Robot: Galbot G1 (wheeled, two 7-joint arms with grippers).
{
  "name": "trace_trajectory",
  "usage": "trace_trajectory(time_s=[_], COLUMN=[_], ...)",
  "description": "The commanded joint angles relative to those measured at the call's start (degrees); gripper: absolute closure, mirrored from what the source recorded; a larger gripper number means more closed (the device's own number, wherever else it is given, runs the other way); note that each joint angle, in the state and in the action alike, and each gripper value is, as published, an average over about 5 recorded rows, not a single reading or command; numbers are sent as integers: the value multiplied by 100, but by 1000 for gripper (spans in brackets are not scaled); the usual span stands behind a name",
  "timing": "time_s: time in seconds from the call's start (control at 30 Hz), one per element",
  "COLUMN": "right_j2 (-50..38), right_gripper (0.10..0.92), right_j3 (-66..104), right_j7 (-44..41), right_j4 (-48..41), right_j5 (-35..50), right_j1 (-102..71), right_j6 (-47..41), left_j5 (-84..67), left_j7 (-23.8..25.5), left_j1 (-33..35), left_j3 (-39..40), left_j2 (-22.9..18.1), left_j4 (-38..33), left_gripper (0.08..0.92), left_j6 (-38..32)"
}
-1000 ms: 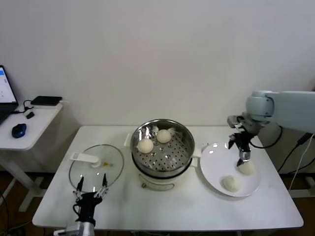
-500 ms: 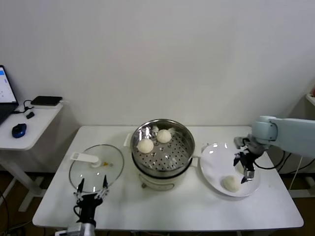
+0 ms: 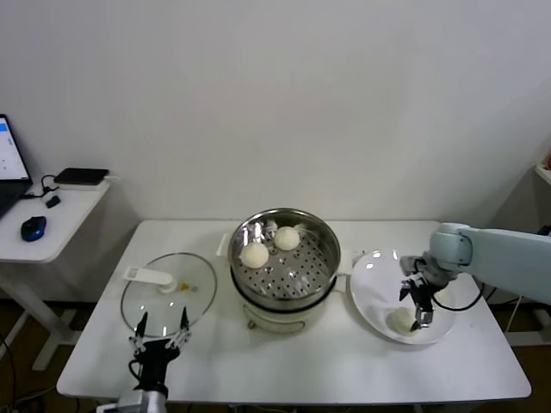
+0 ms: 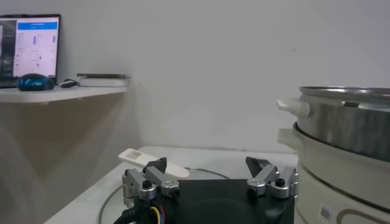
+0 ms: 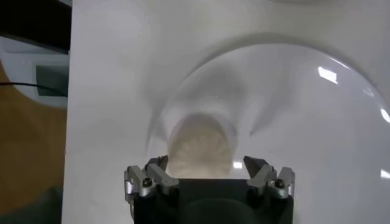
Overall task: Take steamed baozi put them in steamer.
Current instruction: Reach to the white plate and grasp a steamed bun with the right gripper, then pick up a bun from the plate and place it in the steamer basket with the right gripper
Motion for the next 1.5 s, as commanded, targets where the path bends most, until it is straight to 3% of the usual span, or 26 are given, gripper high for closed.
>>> trace_trajectory(time_s=[0.03,0.23,0.57,0.67,1.13,1.5], right_j2=[-14,-20,15,13,739,1423], right_gripper=[203,210,424,451,457,457], right_j3=[340,270,125,9,-1387,-556], right_j7=[59,36,-10,-58,-798,-1239], right_j4=[-83,-3,56,107,579,1304], right_j5=[-122,-114,-94,-56,890,1216], right_j1=[-353,-298,-108,68,3060,4102], right_j6=[-28,-63,-75,-63,897,2018], left_j5=[6,7,8,7,11,24], left_j7=[-1,1,3,3,2,0], left_j1=[2,-1,2,1,0,30], left_j3=[-3,-2,-7,-7,35,72], left_j2=[-1,-10,-15,-14,-22,-34], left_j4=[-6,-28,-67,-76,-120,-162], left_gripper=[177,177,177,177,177,177], left_j6=[9,23,39,41,69,65])
